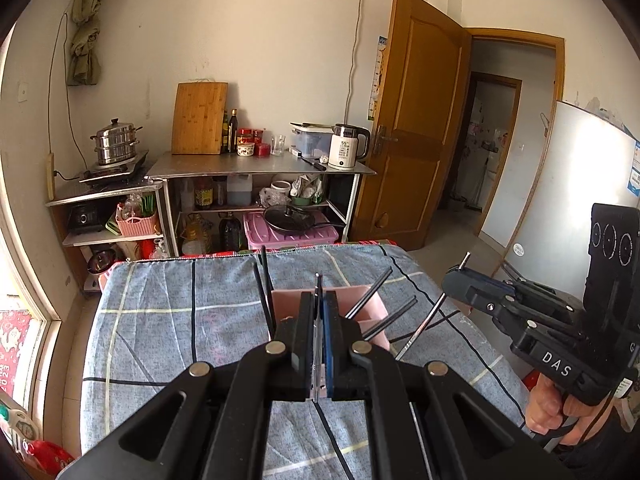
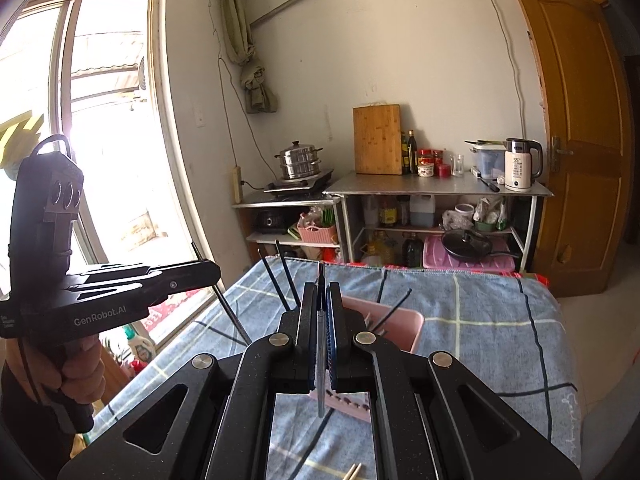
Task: Organize utensils
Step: 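Carry the left tool's chopstick into the basket while the right tool inserts its own, then open the left tool in the basket while the right tool releases its chopstick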
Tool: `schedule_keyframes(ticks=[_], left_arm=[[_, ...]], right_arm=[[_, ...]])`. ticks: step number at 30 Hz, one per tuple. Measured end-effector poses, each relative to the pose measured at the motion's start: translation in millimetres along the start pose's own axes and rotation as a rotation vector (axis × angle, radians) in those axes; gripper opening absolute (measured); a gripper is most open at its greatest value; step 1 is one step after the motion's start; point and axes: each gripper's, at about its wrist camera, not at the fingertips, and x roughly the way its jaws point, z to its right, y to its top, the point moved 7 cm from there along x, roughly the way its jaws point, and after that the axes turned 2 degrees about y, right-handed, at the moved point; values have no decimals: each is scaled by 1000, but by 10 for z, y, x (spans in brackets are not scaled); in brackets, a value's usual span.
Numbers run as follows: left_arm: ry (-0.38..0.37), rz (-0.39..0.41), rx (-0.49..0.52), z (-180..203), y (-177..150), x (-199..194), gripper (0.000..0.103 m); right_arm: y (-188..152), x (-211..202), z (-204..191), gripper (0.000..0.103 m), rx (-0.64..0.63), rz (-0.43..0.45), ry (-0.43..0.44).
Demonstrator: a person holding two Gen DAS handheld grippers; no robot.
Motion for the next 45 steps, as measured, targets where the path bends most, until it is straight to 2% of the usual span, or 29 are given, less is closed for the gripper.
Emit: schedule_keyframes(ticks=[7,12,21,29,39,45], left_arm=[[9,6,-14,-119,163,200,5],[16,1,-18,-192,170,371,5],[13,-58,-45,-293,-63,663,5],[3,-123,-62,-307,-311,861,5],[24,-106,-77,-323,-335,796,7],[34,-53,-87,-325,-258,567,18]], right_arm=[[206,242,68,4,18,32,-12],[208,454,109,4,31,26,-25],[-60,745,174,4,41,-53,-36],[-157,777,170,4,37,-89,-39],[-165,716,172,7,20,-102,-50],[-133,564,167,11,16,-81,-51]])
